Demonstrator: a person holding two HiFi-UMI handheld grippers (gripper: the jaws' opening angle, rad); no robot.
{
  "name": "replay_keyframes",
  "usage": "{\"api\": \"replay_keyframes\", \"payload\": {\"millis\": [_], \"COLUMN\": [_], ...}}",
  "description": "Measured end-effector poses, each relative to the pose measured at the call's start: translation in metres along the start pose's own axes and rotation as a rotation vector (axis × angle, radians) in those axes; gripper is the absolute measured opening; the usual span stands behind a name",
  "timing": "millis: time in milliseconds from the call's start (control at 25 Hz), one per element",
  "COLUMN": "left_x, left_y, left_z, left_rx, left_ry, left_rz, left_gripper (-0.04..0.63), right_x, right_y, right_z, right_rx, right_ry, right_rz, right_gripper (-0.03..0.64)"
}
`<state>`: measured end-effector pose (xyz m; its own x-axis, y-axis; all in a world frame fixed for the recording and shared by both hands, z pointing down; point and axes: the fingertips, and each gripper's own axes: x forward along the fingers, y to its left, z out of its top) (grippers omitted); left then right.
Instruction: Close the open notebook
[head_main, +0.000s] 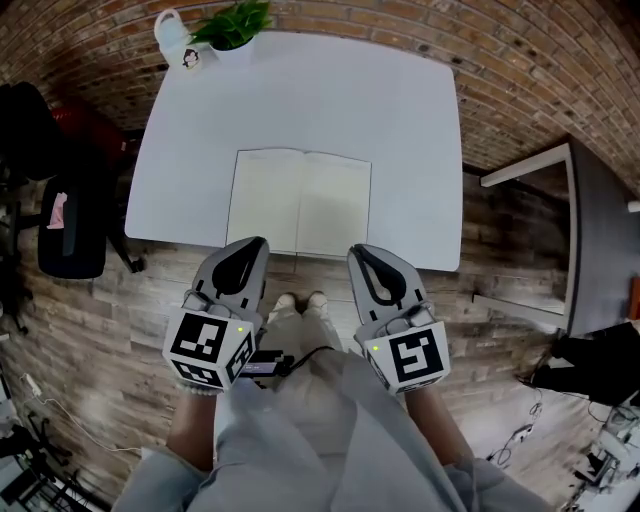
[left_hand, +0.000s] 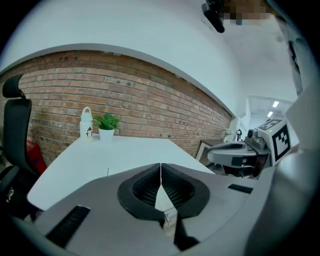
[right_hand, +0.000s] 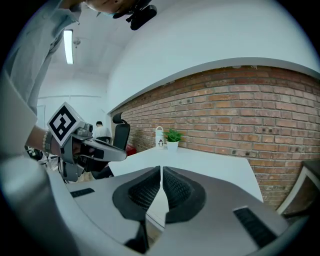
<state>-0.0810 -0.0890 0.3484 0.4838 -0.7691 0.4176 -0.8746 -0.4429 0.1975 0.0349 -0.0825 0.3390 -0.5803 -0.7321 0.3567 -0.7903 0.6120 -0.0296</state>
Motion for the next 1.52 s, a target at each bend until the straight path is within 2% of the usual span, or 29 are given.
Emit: {"api": "replay_keyframes", "payload": {"millis": [200,360,560,640,760,880,1000,1120,1360,1520], "left_x": [0.005,0.008,0.012,0.015,0.020,0.026,0.034,0.040,0.055,0.064], "left_y": [0.004,0.015,0.032,0.033,0.032,0.032,0.034,0.039,0.039,0.034], "left_z": [-0.032,-0.054,-0.079,-0.090,-0.103,-0.113,-0.122,-0.132,-0.151,-0.155], "left_rx": [-0.160,-0.277,-0.350,-0.372,-0.427,-0.512,-0.673,-0.815,-0.973,-1.035], "left_ry": [0.069,0.105,0.157,0.180,0.200,0.205,0.183,0.155,0.159,0.144], "left_rz": [-0.045,-0.046,0.002,-0.001,-0.015,-0.027,-0.044,-0.038,-0.038,-0.055], "left_gripper": [0.020,0.021,0.021,0.026,0.067,0.110,0.154,0.168,0.193,0.199], "right_x": [0.008,0.016,0.029,0.032,0.038,0.043,0.045,0.044,0.040,0.039], "right_y": [0.002,0.005,0.012,0.014,0.016,0.017,0.016,0.014,0.006,-0.002], "right_z": [-0.015,-0.026,-0.040,-0.049,-0.055,-0.057,-0.063,-0.066,-0.077,-0.079], "right_rx": [0.011,0.021,0.029,0.033,0.035,0.027,0.038,0.053,0.065,0.077], "right_ry": [0.033,0.053,0.085,0.114,0.122,0.111,0.119,0.116,0.140,0.120], "right_rz": [0.016,0.031,0.057,0.065,0.076,0.085,0.080,0.075,0.068,0.050], "right_gripper": [0.044,0.044,0.044,0.046,0.044,0.044,0.044,0.044,0.044,0.045]}}
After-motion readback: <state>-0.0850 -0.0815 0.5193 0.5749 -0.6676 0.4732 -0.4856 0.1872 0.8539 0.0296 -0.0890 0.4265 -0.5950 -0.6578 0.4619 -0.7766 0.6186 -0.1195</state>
